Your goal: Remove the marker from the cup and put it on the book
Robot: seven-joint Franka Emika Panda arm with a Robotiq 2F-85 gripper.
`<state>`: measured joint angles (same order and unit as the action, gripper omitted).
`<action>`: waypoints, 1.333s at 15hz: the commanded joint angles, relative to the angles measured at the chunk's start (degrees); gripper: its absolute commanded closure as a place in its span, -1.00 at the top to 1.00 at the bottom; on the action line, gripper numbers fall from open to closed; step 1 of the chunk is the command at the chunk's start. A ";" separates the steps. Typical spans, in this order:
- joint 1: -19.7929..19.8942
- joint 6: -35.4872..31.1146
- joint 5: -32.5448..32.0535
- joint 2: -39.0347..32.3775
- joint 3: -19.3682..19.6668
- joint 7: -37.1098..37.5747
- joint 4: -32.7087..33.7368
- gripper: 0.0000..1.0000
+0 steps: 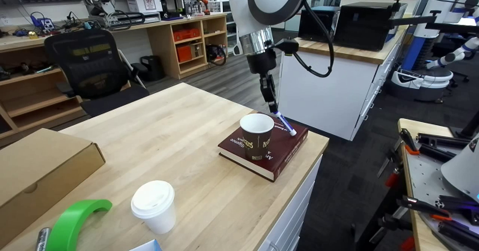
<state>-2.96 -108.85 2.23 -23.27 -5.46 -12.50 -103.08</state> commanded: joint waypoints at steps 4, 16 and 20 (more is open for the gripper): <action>1.40 4.20 1.45 -5.65 -0.05 -1.26 6.54 -0.90; 1.70 1.39 2.46 -9.78 -0.26 -0.42 8.84 0.27; 1.79 -1.55 2.81 -7.50 -0.33 -0.23 6.33 0.78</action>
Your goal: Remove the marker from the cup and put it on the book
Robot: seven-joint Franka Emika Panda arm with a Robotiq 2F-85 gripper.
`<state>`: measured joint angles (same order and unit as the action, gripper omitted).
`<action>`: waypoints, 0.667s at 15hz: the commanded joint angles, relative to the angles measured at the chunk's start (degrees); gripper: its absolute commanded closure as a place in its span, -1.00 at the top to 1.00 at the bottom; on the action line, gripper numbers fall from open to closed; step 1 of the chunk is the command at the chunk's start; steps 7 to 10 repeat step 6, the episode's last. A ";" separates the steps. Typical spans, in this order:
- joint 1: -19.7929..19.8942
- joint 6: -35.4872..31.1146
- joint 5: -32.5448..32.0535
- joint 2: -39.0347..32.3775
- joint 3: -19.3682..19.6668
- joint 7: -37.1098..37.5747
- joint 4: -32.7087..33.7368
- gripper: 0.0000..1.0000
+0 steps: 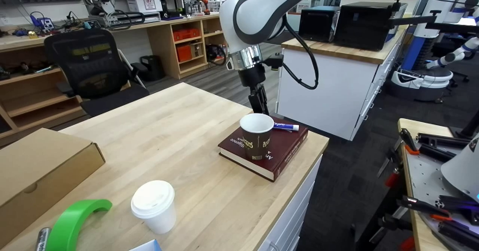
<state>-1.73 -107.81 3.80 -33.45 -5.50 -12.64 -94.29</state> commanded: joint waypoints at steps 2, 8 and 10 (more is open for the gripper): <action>0.88 -4.77 2.01 4.24 -0.49 -0.36 -4.08 0.99; 0.02 -2.93 0.77 1.53 -0.06 0.06 -0.61 0.99; 0.02 -2.93 0.77 1.53 -0.06 0.06 -0.61 0.99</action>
